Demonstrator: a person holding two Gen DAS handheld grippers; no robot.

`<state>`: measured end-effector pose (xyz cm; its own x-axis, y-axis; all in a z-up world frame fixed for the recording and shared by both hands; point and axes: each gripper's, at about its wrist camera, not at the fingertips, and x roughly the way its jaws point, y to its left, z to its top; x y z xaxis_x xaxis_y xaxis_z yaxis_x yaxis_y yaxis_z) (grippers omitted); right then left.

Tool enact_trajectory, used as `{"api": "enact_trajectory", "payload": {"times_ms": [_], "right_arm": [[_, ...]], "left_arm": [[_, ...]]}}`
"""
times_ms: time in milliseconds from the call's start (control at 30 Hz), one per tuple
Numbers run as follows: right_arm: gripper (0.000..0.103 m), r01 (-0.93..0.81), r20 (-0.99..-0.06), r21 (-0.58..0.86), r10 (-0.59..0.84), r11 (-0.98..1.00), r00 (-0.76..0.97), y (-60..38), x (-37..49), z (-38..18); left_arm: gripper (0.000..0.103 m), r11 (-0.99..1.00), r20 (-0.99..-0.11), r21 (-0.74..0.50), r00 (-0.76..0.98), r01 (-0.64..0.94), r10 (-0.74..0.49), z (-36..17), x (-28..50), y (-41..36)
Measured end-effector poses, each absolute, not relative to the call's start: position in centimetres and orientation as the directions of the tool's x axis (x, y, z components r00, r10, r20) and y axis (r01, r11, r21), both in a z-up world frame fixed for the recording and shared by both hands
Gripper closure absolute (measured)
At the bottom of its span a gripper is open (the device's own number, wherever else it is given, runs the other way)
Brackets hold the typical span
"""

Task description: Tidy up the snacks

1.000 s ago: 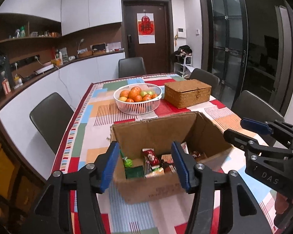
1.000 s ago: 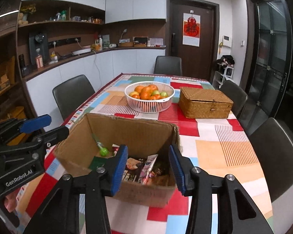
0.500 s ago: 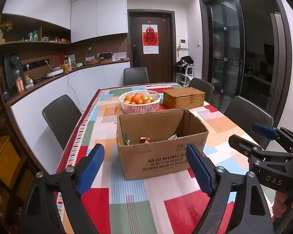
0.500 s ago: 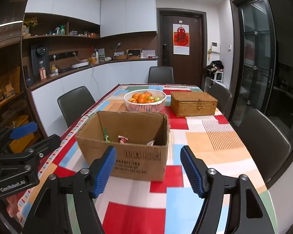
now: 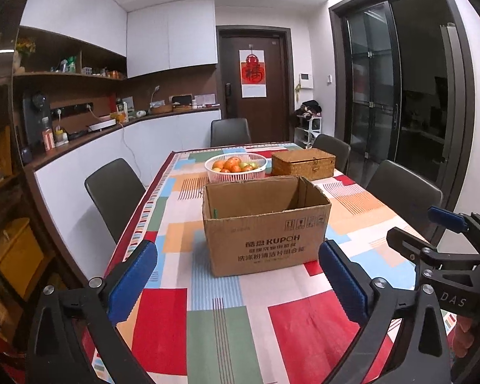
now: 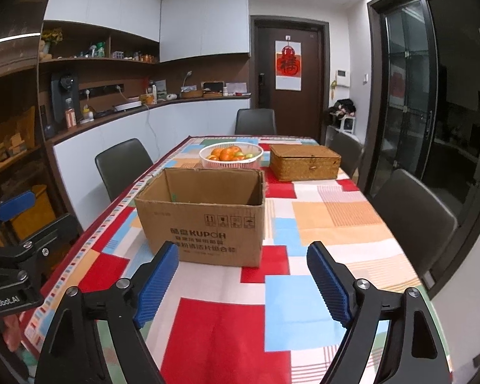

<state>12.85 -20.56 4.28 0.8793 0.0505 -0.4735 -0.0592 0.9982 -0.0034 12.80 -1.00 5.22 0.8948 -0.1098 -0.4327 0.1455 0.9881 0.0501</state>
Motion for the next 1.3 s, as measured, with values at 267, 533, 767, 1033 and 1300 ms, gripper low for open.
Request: {"api": "enact_trajectory", "payload": {"times_ms": [267,533,767,1033,1300], "right_arm": [[0.017,-0.050,-0.444,-0.017,0.038,0.999,0.895,-20.4,10.9,5.2],[0.015,-0.045,-0.438,-0.011,0.035,0.999,0.898,-20.7,10.2,5.4],[0.015,-0.047,-0.446,0.006,0.044,0.999,0.894,-21.0,10.3,5.3],[0.015,-0.043,-0.445,0.003,0.040,0.999,0.895,-20.9,10.1,5.3],[0.015,-0.042,-0.447,-0.001,0.037,0.999,0.894,-20.9,10.1,5.2]], "left_arm": [[0.000,0.989,-0.421,0.060,0.902,0.132,-0.095,5.8,11.0,-0.9],[0.000,0.990,-0.406,0.060,0.909,0.130,-0.095,6.2,10.2,-0.9],[0.000,0.991,-0.414,0.056,0.906,0.125,-0.091,5.9,10.3,-0.9],[0.000,0.990,-0.415,0.057,0.905,0.126,-0.091,6.0,10.4,-0.8],[0.000,0.990,-0.419,0.056,0.903,0.128,-0.093,5.9,10.4,-0.6]]}}
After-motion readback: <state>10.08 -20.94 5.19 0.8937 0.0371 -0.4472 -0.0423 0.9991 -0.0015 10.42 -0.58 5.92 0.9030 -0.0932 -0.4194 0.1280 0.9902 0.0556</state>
